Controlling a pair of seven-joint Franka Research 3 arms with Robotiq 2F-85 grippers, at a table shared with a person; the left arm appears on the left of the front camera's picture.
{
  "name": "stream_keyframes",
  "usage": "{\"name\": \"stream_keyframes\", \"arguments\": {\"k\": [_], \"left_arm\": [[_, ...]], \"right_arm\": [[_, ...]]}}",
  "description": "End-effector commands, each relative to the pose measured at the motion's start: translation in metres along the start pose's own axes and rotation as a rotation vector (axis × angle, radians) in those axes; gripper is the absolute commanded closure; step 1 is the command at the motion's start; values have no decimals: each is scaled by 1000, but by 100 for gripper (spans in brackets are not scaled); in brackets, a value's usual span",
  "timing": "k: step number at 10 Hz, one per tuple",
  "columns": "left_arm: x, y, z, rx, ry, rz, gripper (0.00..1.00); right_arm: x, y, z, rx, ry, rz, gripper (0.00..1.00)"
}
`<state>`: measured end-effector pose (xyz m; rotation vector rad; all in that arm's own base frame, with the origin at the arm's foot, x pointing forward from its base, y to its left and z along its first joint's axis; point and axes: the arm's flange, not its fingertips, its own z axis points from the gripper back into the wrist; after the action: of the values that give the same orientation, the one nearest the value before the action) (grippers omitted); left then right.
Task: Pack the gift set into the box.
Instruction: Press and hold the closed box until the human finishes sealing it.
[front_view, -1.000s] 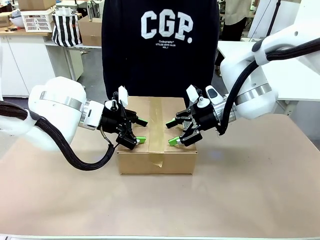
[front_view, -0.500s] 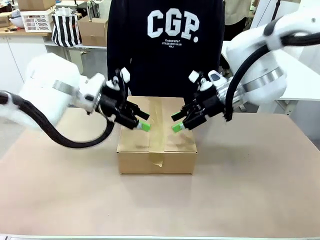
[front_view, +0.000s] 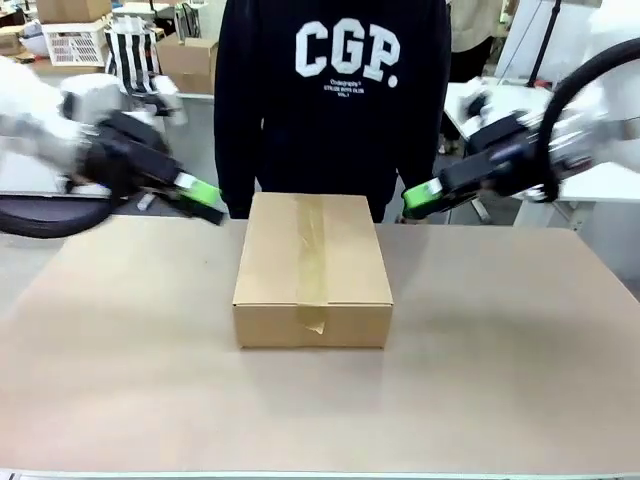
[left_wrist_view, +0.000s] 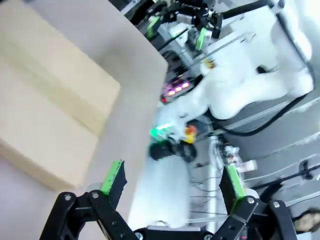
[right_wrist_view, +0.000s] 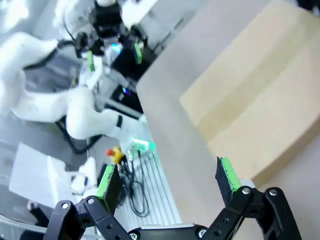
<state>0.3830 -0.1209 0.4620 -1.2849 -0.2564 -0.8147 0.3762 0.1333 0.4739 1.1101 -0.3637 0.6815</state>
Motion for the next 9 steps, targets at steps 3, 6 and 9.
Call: {"name": "stream_keyframes", "arguments": {"k": [3,6,9], "left_arm": [[-81,-3,93,-88,-252,364,0],[-54,-1,62,-23,-116,261,0],[-54,-1,62,-23,-116,261,0]], "right_arm": [[-81,-11,92,-1,-310,-325,0],[-51,5,71,-13,-190,-146,0],[-51,5,71,-13,-190,-146,0]]}}
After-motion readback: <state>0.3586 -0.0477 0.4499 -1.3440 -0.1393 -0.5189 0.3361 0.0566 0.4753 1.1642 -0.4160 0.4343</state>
